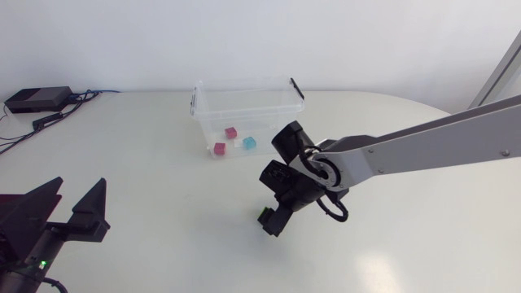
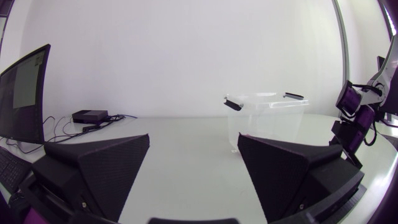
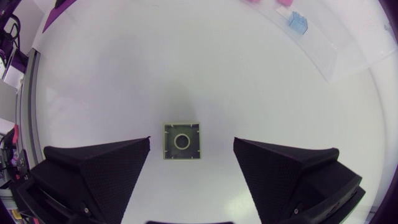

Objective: Place the duplo bricks in the container

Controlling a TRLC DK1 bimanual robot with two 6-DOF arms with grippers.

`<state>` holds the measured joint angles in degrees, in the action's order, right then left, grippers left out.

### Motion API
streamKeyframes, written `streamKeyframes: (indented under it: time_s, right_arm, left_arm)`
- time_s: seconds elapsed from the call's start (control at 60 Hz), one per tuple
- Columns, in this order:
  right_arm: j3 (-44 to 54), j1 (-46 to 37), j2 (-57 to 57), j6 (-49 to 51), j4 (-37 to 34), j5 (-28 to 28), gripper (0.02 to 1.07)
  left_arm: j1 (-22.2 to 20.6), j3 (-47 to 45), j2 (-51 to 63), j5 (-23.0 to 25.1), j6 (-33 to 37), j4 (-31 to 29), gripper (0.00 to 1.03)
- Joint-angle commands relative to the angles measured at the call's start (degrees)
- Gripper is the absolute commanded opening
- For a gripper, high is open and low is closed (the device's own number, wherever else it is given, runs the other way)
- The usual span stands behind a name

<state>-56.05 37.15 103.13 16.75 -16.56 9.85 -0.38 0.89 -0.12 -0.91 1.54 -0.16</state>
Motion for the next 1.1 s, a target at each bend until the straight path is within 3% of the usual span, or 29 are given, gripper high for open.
streamKeyframes:
  time_s: [0.0,0.433,0.85,1.083]
  right_arm:
    - [-1.08,0.82,1.37,0.21,-1.2,-0.27,0.96]
    - [-3.27,1.26,2.69,-1.55,-2.96,-0.27,0.96]
    - [-7.93,1.17,5.24,-3.48,-10.25,0.26,1.01]
    - [-9.07,1.17,6.38,-3.39,-11.83,0.52,0.84]
  left_arm:
    - [0.47,-0.8,-0.67,-0.32,0.66,-0.1,0.99]
    - [0.47,-0.8,-0.67,-0.32,0.66,-0.1,0.99]
    - [0.47,-0.8,-0.67,-0.32,0.66,-0.1,0.99]
    - [0.47,-0.8,-0.67,-0.32,0.66,-0.1,0.99]
